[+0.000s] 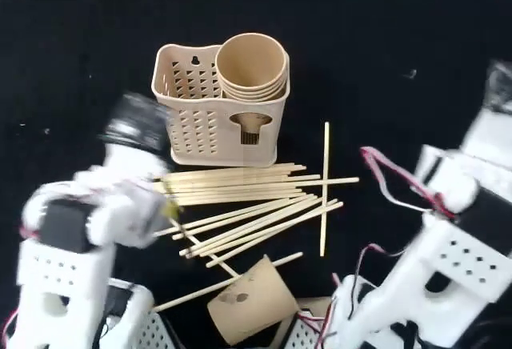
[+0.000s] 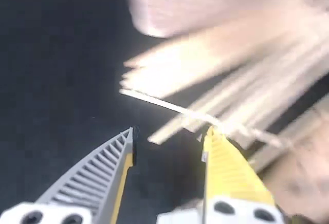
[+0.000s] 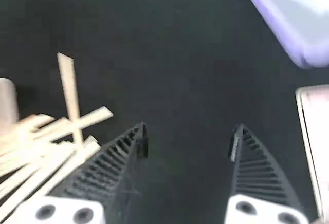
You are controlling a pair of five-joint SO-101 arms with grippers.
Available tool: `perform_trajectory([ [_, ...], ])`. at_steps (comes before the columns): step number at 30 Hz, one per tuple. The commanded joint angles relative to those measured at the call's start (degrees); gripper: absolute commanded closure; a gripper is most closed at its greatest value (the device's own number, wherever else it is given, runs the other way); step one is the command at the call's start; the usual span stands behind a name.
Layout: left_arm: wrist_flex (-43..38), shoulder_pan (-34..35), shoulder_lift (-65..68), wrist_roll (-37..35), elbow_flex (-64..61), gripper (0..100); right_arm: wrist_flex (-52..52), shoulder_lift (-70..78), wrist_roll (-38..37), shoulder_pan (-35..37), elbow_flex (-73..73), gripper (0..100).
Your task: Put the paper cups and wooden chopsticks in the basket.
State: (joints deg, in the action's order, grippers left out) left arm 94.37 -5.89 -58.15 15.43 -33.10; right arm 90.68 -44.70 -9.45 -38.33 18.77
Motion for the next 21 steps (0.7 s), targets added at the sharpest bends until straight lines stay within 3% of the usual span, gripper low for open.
perform_trajectory([
  [1,0.88,-22.64,0.00,-10.29,-0.66,78,-5.10,-1.54,-0.53,-9.93,6.46,73.4],
  [4,-2.90,-30.55,0.00,-20.04,-2.24,77,-8.70,-1.54,-0.62,-12.66,11.47,73.4],
  [7,-8.97,-33.63,-0.53,-26.11,-5.41,77,-10.37,-1.54,-0.62,-13.36,14.29,73.4],
  [12,-16.88,-37.14,0.00,-26.64,-9.98,76,-10.20,-1.54,-0.62,-13.45,14.81,73.4],
  [21,-20.75,-47.43,0.09,-24.26,-14.73,71,-9.76,-1.54,-0.62,-13.45,14.90,73.4],
])
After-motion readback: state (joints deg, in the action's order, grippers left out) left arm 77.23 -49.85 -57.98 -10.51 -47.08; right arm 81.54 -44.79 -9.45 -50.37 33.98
